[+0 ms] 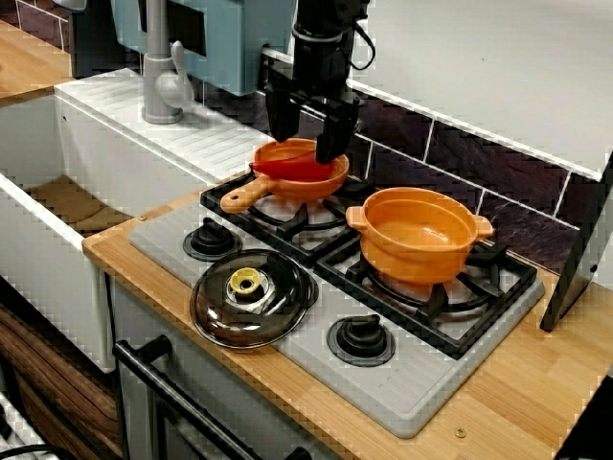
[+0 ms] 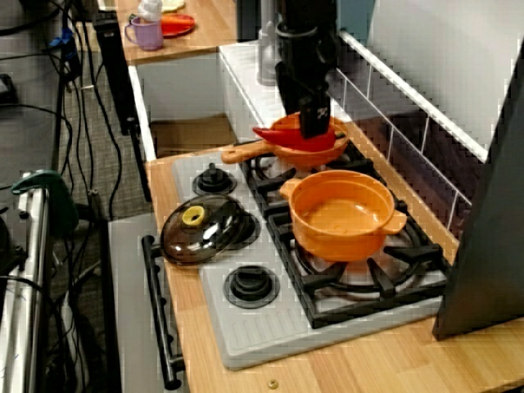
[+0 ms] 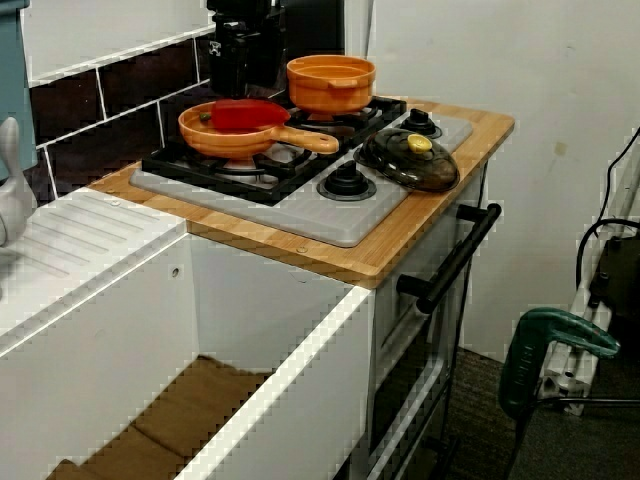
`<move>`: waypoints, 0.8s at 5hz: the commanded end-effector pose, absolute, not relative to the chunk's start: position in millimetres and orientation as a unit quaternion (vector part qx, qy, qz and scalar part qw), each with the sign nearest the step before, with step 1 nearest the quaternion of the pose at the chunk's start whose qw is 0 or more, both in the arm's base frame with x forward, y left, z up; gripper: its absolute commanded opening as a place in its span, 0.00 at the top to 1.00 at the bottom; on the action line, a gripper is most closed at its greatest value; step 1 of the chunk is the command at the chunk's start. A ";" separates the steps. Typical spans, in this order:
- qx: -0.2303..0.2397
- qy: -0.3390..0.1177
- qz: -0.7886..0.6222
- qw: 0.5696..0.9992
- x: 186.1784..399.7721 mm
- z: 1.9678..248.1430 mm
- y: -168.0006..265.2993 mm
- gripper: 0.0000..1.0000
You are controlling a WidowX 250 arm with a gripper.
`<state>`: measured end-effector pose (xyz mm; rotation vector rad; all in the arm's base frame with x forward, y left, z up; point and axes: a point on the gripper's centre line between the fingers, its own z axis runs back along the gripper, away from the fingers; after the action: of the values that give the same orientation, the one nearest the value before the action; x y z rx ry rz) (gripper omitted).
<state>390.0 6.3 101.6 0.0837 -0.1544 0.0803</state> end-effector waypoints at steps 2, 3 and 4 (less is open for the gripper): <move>0.056 -0.098 0.047 0.993 398.8 105.7 10.4 0.00; 0.058 -0.097 0.047 0.992 400.2 103.2 9.5 0.00; 0.061 -0.095 0.041 0.993 397.9 98.8 6.5 0.00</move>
<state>398.4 5.4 81.9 0.1194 -0.1551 0.0843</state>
